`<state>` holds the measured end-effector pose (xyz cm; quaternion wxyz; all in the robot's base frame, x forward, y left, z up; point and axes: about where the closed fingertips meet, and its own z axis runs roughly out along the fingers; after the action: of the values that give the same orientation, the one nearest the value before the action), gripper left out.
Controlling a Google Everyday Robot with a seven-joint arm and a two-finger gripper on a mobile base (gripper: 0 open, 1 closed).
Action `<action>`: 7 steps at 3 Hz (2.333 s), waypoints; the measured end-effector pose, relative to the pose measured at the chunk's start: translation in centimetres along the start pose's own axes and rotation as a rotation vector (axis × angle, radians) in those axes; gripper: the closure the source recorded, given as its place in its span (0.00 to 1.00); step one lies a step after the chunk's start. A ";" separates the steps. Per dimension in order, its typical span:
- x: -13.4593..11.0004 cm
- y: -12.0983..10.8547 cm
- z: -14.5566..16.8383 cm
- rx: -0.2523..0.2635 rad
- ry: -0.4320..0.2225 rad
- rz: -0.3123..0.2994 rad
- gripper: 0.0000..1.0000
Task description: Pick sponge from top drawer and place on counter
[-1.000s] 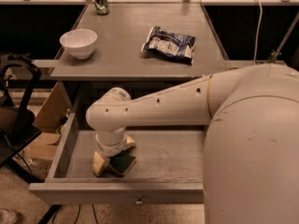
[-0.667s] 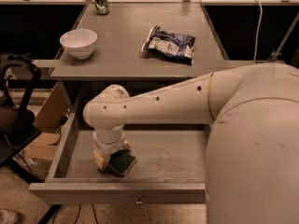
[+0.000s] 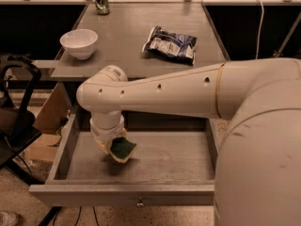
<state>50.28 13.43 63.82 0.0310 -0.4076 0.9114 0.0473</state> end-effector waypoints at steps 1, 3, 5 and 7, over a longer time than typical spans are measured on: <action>-3.2 -0.7 -7.8 0.047 -0.048 -0.113 1.00; -8.3 -2.8 -19.8 0.068 -0.150 -0.233 1.00; -11.0 -5.8 -24.0 0.024 -0.208 -0.223 1.00; -12.4 -7.9 -25.0 0.047 -0.247 -0.199 1.00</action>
Offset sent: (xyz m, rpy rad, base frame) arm 0.0675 0.0364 0.2436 0.0333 -0.2222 0.3155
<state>64.03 14.57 89.35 0.1567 -0.4859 0.8568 0.0724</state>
